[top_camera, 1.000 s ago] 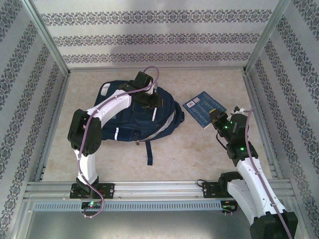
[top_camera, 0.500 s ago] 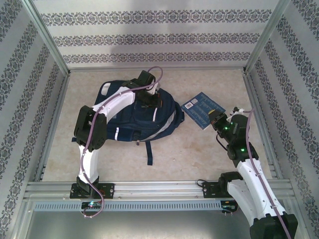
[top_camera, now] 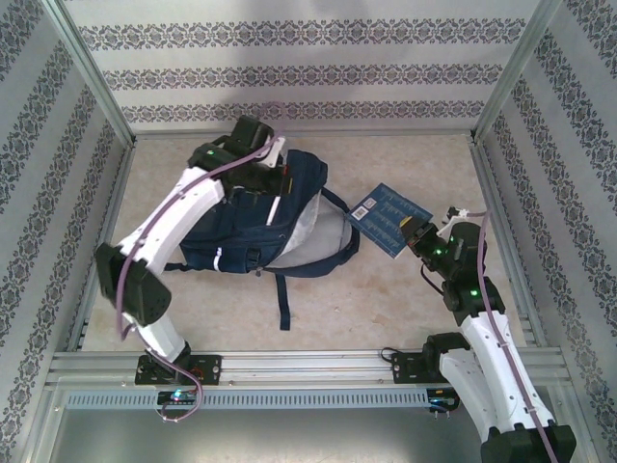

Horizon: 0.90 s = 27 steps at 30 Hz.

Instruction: Pack the student bag

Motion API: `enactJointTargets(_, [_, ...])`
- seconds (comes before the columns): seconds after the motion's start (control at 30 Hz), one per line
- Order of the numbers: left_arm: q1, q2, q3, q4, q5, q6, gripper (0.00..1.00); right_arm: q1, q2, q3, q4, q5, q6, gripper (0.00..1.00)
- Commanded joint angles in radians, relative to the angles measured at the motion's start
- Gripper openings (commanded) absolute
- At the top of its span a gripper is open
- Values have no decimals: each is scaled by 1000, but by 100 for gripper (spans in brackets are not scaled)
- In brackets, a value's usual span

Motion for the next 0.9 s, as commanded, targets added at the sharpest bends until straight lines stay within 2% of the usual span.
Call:
enactJointTargets(0.0, [-4,-134,13,-3,43,63,0,-4,28,-3,162,-187,46,0])
enactJointTargets(0.13, [3,-184,-6,-1,91,95,0,25,56,-23,254,-293,95,0])
enactJointTargets(0.33, [15,-210,-55,60,204,101,0,137,52,-36,281,-274,129,0])
enactJointTargets(0.57, [17,-206,-54,74,242,96,0,278,132,-41,351,-206,199,0])
enactJointTargets(0.87, [19,-218,-56,90,271,80,0,460,239,-27,415,16,222,0])
